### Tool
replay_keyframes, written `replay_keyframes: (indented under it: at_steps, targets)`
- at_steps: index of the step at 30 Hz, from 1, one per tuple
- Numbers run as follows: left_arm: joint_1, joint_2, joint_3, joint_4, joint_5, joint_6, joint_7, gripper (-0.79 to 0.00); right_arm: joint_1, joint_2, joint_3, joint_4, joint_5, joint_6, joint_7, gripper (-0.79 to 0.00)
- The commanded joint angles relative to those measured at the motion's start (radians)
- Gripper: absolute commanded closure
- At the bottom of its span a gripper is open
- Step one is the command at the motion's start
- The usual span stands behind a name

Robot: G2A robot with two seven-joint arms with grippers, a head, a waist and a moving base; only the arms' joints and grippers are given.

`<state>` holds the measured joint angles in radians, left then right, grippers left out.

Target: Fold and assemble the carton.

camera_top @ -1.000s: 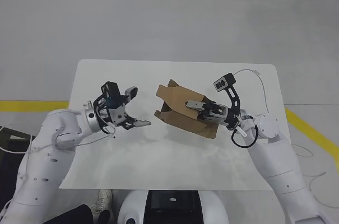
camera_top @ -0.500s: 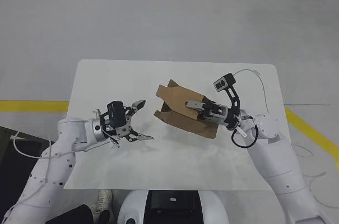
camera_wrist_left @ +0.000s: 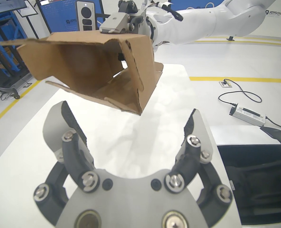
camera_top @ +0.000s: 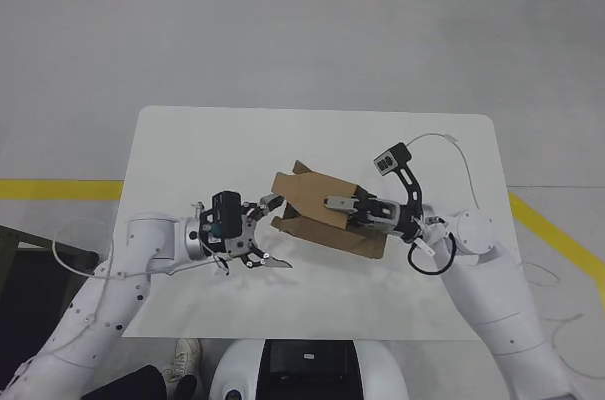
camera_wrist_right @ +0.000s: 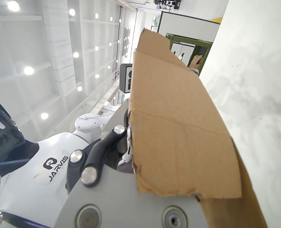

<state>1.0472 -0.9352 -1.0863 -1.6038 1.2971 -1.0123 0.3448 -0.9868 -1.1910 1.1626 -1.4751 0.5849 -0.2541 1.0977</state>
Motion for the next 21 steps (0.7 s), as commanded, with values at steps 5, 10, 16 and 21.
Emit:
replay_keyframes:
  at_steps: [5, 10, 16, 21]
  targets:
    - [-0.025, 0.024, 0.049, -0.007, -0.029, 0.000, 0.019, -0.785, 0.004, -0.002, -0.014, -0.004, 0.003, -0.002, 0.008, 0.000]
    - [-0.045, 0.046, 0.090, -0.016, -0.054, 0.000, 0.036, -0.785, 0.008, -0.004, -0.021, -0.002, 0.011, -0.005, 0.011, 0.000]
    - [-0.068, 0.070, 0.119, -0.013, -0.069, 0.000, 0.054, -0.785, 0.012, -0.005, -0.030, -0.005, 0.015, -0.001, 0.022, 0.000]
    - [-0.084, 0.083, 0.143, -0.008, -0.089, 0.000, 0.068, -0.785, 0.014, -0.006, -0.035, -0.005, 0.020, 0.000, 0.036, 0.000]
